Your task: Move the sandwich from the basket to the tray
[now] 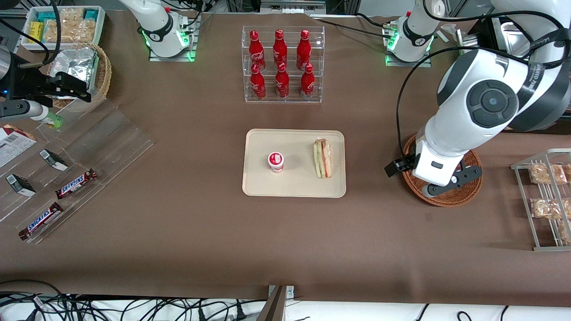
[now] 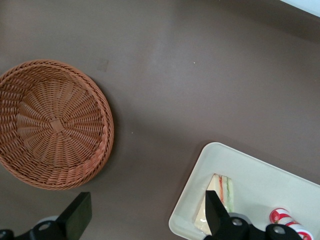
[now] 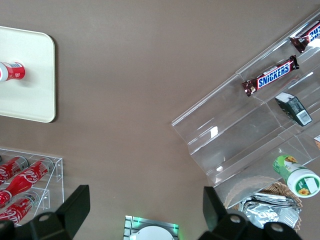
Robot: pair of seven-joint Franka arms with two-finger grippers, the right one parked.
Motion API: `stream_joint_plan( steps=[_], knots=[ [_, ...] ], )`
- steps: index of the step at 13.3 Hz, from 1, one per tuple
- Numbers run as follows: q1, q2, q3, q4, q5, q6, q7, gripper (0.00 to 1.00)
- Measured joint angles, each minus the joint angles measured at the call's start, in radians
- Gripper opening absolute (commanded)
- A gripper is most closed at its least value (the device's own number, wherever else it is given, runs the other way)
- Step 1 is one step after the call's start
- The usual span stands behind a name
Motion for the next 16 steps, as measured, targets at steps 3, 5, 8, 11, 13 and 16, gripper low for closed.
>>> stream_joint_plan(
  steps=[3, 5, 8, 11, 13, 16],
  knots=[
    [0.001, -0.071, 0.099, -0.021, -0.090, -0.028, 0.161, 1.00],
    [0.003, -0.146, 0.189, -0.047, -0.148, -0.070, 0.308, 1.00],
    [0.007, -0.239, 0.315, -0.070, -0.200, -0.158, 0.544, 1.00],
    [0.010, -0.301, 0.384, -0.086, -0.205, -0.217, 0.710, 1.00],
    [0.007, -0.340, 0.402, -0.122, -0.205, -0.224, 0.759, 1.00],
    [-0.003, -0.371, 0.402, -0.165, -0.216, -0.224, 0.773, 1.00]
  ],
)
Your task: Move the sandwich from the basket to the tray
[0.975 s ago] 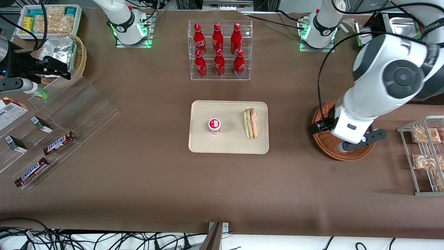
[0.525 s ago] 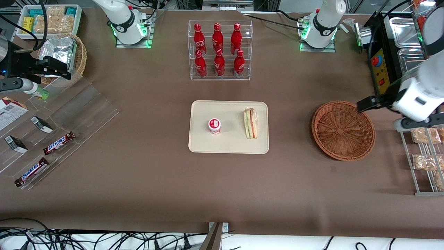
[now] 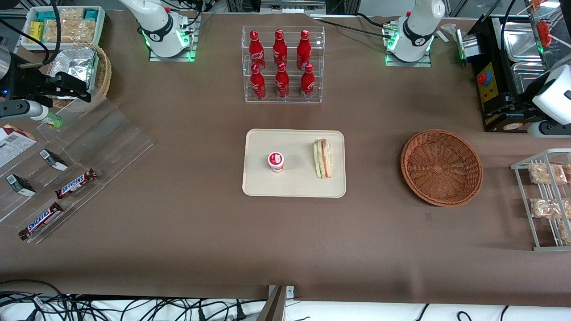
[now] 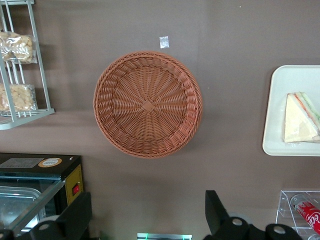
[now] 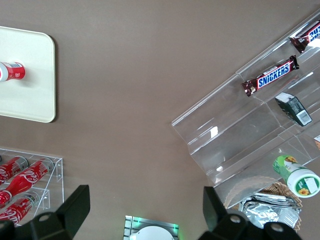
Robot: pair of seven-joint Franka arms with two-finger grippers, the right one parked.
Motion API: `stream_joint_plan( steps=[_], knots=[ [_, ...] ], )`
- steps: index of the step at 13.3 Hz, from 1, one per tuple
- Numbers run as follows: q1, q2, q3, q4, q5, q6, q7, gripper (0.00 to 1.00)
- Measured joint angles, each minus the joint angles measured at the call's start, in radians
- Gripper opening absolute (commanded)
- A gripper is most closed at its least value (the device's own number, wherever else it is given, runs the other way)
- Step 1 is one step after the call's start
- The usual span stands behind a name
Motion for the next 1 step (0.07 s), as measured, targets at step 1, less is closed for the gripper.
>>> stream_joint_plan(
  steps=[1],
  knots=[
    [-0.002, -0.001, 0.000, -0.006, -0.017, 0.000, 0.004, 1.00]
  ],
)
